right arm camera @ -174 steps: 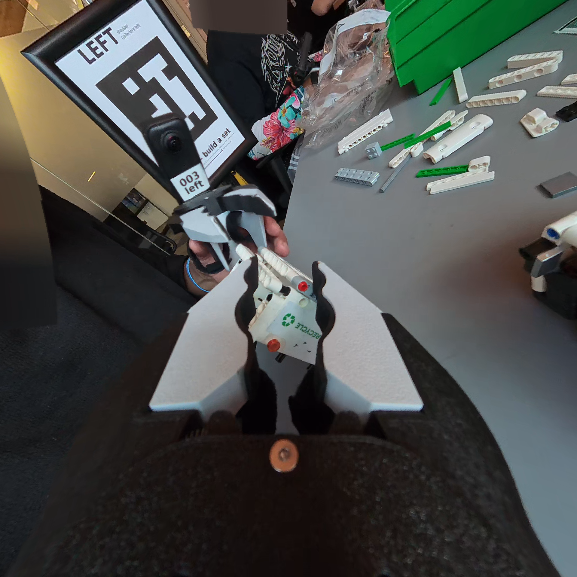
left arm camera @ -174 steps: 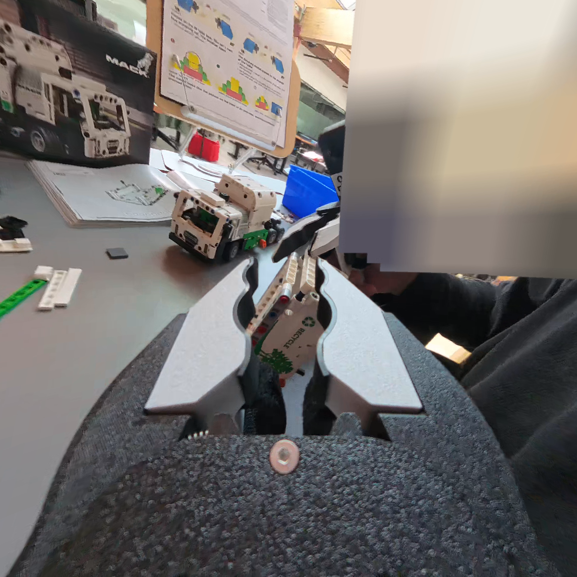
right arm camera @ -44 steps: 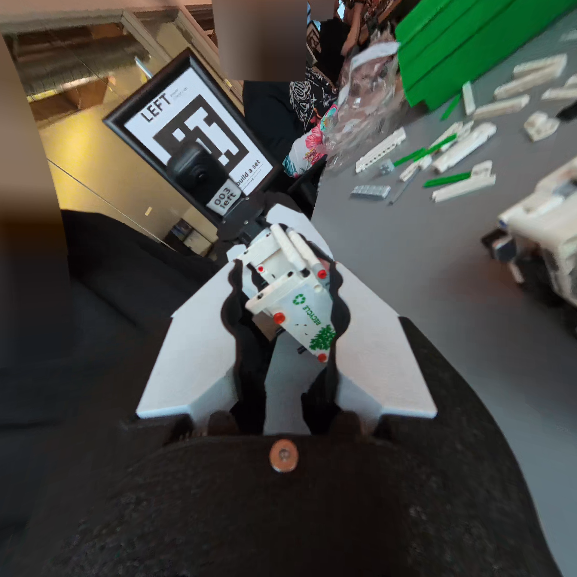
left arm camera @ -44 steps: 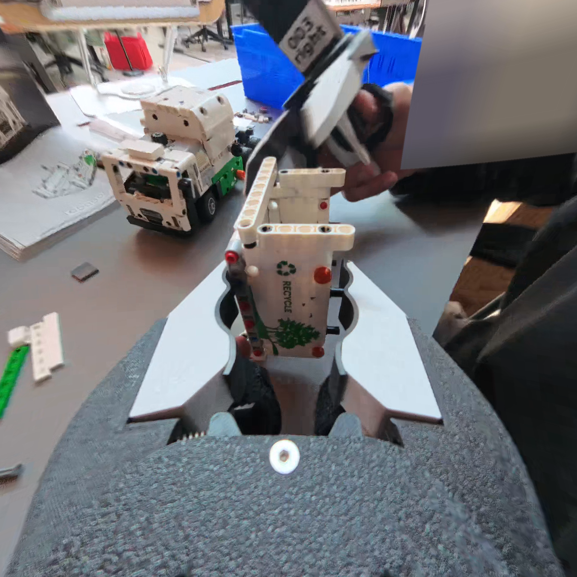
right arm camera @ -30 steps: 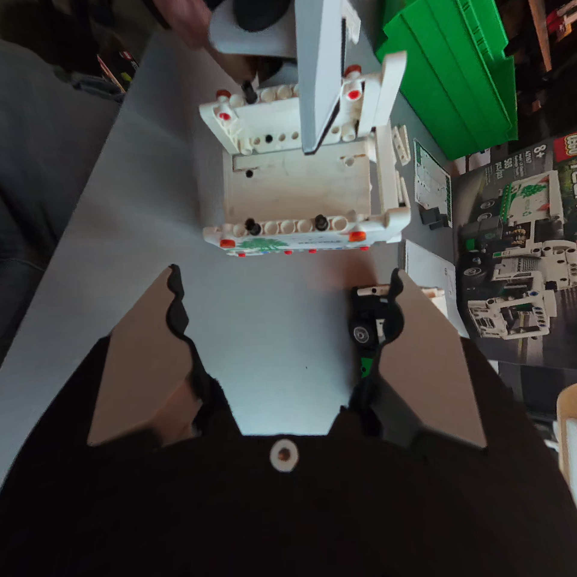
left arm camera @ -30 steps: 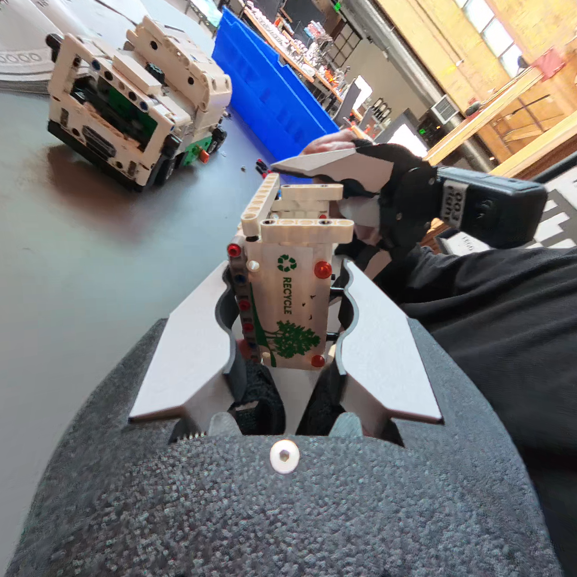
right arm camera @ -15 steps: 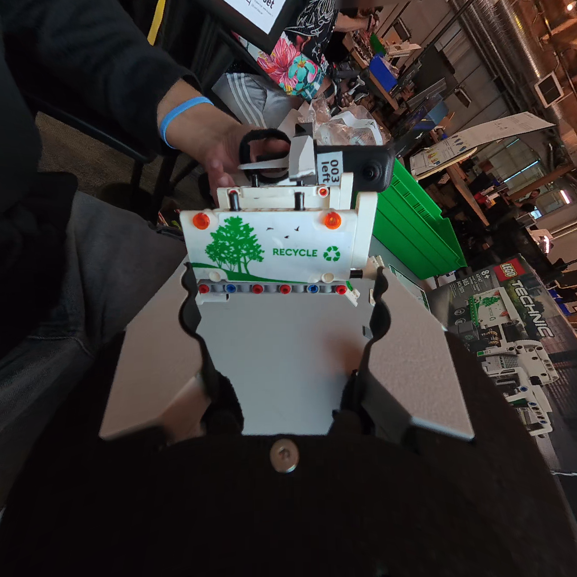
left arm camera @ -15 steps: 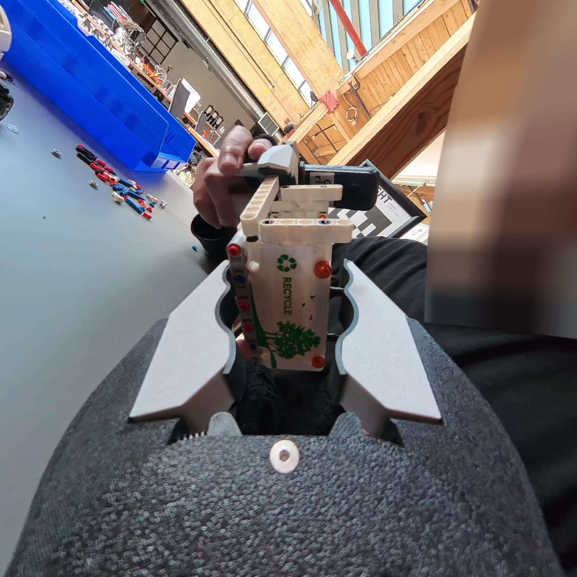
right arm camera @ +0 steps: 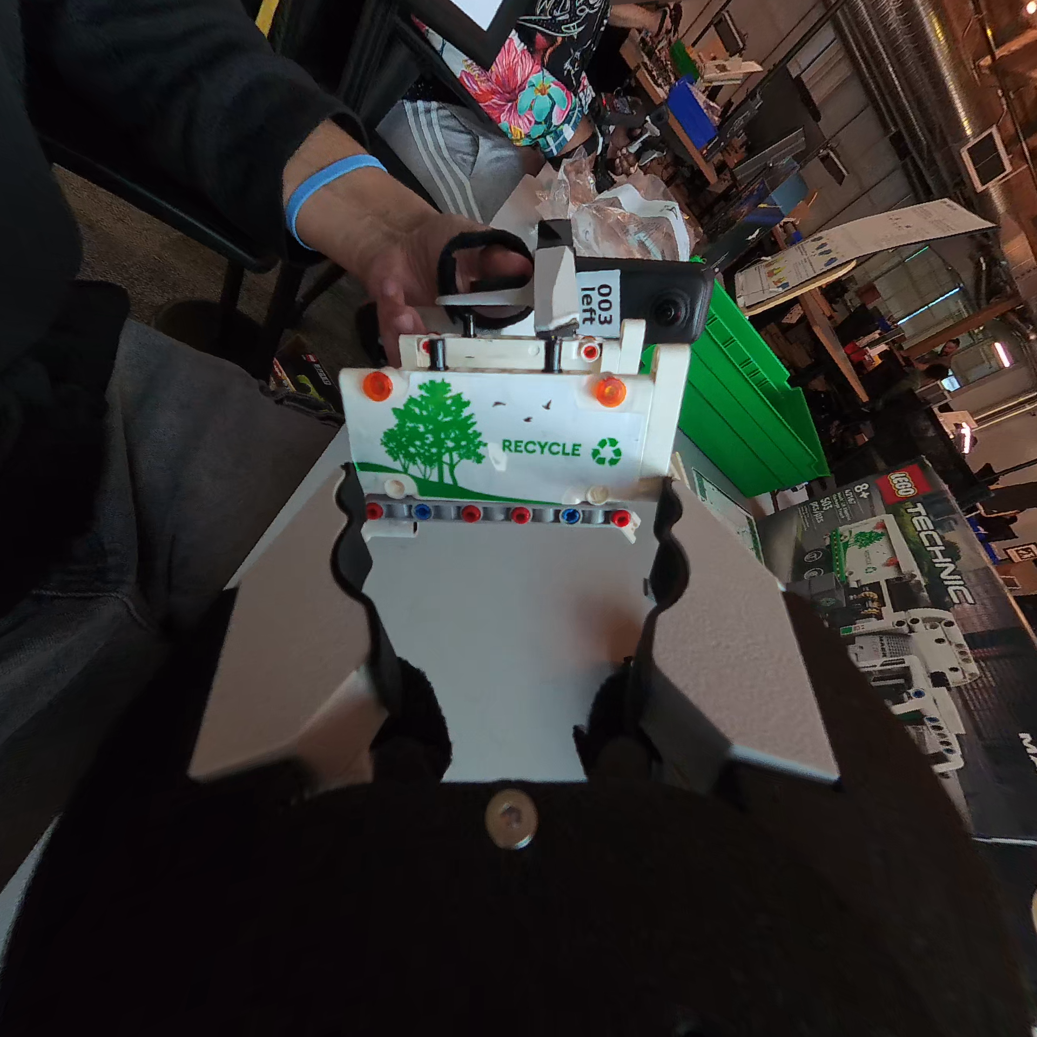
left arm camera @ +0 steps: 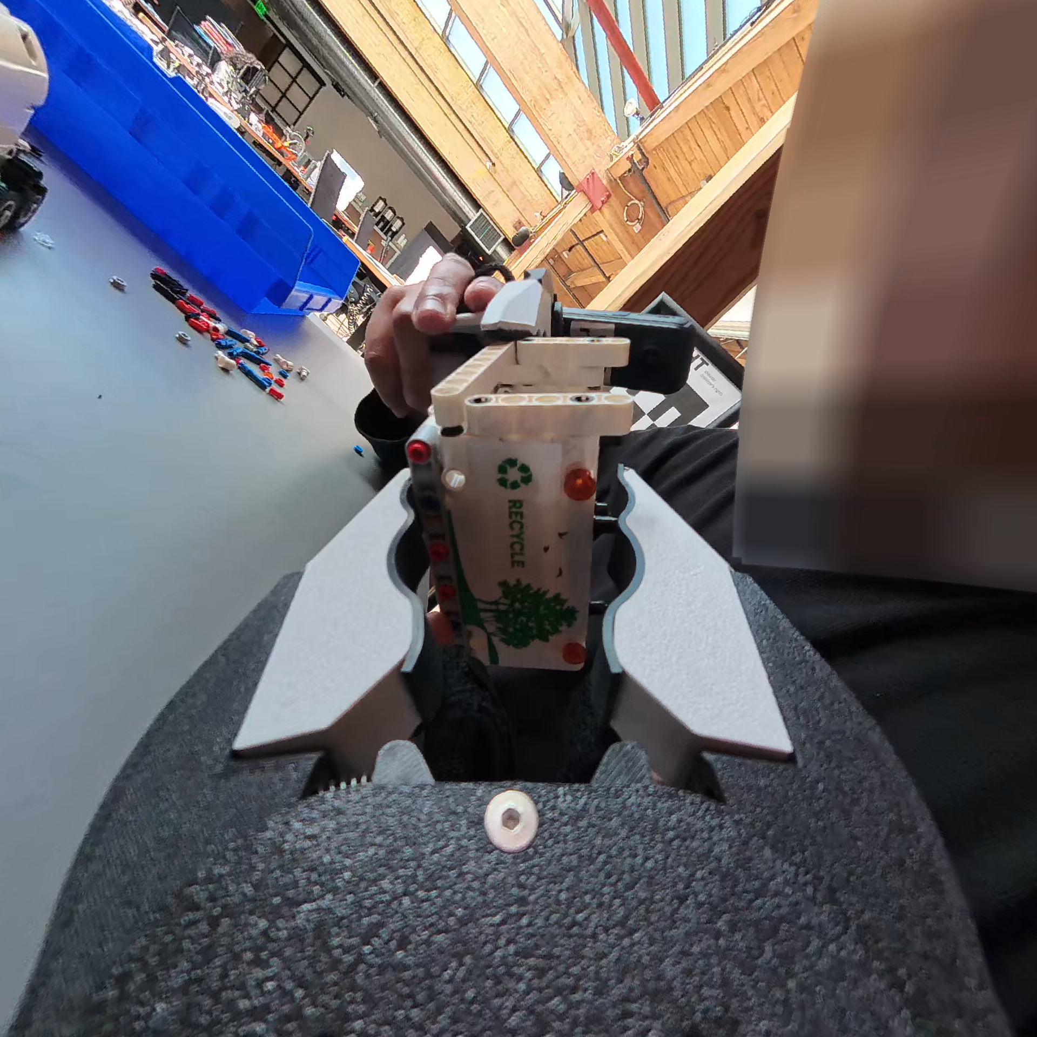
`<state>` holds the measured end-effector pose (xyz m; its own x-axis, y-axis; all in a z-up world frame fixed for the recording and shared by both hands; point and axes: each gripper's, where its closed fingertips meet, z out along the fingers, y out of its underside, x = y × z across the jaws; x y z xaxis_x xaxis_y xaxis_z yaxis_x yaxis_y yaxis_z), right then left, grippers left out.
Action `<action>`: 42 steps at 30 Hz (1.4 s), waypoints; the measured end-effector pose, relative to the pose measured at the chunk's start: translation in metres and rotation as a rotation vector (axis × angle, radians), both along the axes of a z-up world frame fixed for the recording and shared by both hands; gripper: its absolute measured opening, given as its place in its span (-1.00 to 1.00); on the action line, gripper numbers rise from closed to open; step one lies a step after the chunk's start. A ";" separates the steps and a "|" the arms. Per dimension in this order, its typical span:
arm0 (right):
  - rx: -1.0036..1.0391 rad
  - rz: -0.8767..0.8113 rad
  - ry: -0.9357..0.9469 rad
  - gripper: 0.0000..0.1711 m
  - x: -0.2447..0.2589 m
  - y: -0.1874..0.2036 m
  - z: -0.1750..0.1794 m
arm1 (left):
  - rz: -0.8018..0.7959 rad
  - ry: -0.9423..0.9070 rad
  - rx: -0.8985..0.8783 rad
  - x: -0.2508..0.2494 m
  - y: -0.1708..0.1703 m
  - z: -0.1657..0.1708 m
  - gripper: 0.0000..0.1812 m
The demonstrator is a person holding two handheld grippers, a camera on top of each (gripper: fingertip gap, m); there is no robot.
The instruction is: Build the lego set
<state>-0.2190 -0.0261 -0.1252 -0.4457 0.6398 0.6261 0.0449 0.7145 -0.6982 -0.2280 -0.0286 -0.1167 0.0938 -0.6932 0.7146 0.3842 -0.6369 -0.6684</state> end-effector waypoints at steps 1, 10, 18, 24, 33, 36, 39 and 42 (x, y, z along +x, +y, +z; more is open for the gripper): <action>0.002 0.000 -0.006 0.20 0.000 0.001 -0.001 | 0.005 0.007 0.002 0.000 0.000 -0.001 -0.32; -0.191 -0.061 -0.153 0.27 0.013 0.025 0.009 | 0.184 0.194 -0.066 -0.010 0.023 -0.018 -0.32; 0.209 -0.336 -0.258 0.33 -0.017 0.033 -0.008 | 0.462 0.422 -0.118 -0.015 0.043 -0.028 -0.31; 0.368 -0.326 -0.299 0.31 -0.035 0.021 -0.027 | 0.480 0.535 -0.052 -0.003 0.034 -0.028 -0.31; 0.443 -0.281 -0.190 0.08 -0.046 0.008 -0.018 | 0.500 0.613 0.014 -0.001 0.025 -0.021 -0.31; 0.440 -0.281 -0.162 0.03 -0.049 0.007 -0.017 | 0.509 0.636 0.021 -0.003 0.024 -0.021 -0.31; 0.450 -0.280 -0.128 0.02 -0.050 0.007 -0.014 | 0.521 0.653 0.045 -0.003 0.024 -0.019 -0.32; 0.455 -0.287 -0.088 -0.03 -0.051 0.007 -0.008 | 0.534 0.669 0.068 -0.003 0.024 -0.016 -0.32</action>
